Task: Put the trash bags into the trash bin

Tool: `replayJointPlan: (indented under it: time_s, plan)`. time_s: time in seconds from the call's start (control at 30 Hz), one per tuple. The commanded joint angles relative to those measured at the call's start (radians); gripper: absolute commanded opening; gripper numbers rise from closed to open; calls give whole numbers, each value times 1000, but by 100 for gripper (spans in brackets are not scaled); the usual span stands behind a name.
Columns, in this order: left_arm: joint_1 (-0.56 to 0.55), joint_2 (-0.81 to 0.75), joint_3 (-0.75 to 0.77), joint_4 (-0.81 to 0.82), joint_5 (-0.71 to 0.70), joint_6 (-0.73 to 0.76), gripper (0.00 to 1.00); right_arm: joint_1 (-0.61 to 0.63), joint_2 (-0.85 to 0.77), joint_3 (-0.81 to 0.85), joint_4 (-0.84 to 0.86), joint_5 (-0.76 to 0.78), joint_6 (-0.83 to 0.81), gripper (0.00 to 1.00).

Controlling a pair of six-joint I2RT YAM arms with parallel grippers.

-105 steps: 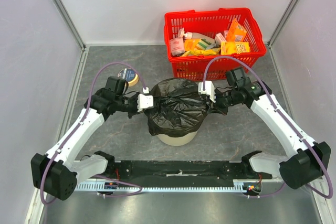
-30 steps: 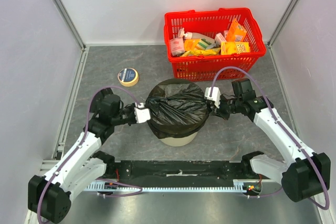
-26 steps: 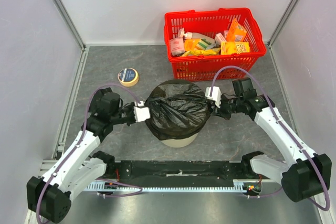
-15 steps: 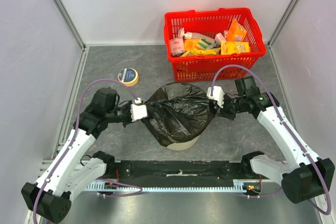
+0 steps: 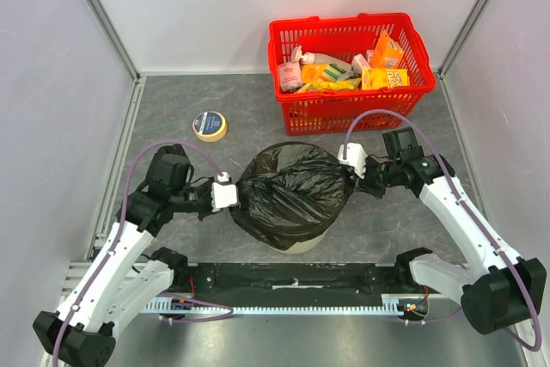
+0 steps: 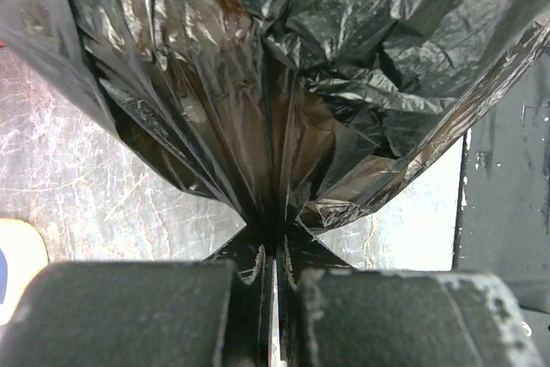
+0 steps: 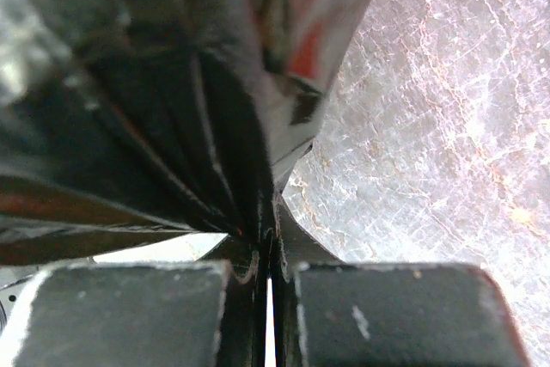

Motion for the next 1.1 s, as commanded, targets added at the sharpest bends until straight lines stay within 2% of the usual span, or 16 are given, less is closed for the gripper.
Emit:
replayJointPlan:
  time_s: [0.0,0.3,0.37,0.4,0.47,0.5,0.63,0.9,1.03,1.07]
  plan:
    - [2,0,-74,-18,-15,24,2,-5,35,-36,47,83,48,0]
    - [-4,29,-157,117,11,-8,2,-5,81,-61,117,128,88,0]
    - [-6,36,-154,119,38,-8,5,-5,90,-61,122,141,94,0]
    - [-6,36,-151,120,55,-13,21,-5,93,-59,127,146,96,0]
    - [-5,36,-143,120,80,-20,36,-5,99,-59,134,161,105,0]
    - [-4,36,-142,120,87,-25,48,-5,104,-58,139,165,110,0]
    - [-6,33,-127,106,91,-22,67,-5,124,-48,147,165,130,0]
    - [-8,16,-65,114,78,-152,70,-5,110,-21,116,60,170,0]
    - [-6,6,-44,114,92,-200,72,-5,70,-5,76,42,153,15]
    - [-8,4,-39,114,95,-209,73,-5,61,4,61,37,147,25]
